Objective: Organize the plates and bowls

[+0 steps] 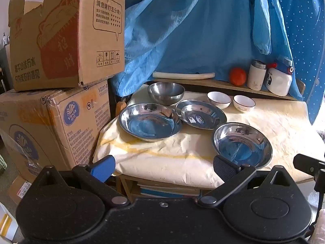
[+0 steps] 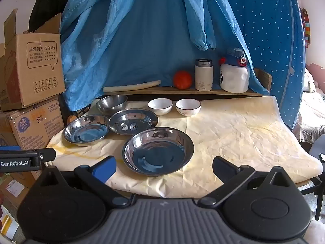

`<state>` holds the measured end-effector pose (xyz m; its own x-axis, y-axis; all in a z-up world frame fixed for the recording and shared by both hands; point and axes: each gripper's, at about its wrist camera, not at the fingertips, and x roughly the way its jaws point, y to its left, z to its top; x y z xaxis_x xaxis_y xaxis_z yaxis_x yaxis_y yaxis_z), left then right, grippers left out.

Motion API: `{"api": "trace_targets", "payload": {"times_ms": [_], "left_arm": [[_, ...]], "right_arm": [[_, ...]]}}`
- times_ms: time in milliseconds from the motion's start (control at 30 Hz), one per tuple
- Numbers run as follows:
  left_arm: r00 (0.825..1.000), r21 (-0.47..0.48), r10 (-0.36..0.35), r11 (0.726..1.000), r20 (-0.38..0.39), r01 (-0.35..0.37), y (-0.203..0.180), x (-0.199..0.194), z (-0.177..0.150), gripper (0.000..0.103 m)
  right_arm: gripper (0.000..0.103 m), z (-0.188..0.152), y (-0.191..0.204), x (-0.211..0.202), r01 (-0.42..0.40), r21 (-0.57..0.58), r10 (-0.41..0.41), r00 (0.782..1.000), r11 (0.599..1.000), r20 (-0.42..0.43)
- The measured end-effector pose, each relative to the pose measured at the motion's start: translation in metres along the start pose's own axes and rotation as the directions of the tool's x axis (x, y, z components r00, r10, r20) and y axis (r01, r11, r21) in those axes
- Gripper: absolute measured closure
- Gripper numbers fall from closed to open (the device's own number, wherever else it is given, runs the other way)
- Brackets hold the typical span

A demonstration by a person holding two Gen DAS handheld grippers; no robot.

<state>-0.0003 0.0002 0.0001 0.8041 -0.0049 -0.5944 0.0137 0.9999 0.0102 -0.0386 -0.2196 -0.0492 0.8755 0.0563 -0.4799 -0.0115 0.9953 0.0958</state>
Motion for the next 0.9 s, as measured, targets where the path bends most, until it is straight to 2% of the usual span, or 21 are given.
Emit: {"api": "trace_targets", "payload": {"times_ms": [900], "left_arm": [[1.000, -0.009, -0.013, 1.000, -0.009, 0.013, 0.0000, -0.0003, 0.0011, 0.001]], "right_arm": [[0.000, 0.0003, 0.0004, -0.0011, 0.001, -0.001, -0.001, 1.000, 1.000, 0.000]]}}
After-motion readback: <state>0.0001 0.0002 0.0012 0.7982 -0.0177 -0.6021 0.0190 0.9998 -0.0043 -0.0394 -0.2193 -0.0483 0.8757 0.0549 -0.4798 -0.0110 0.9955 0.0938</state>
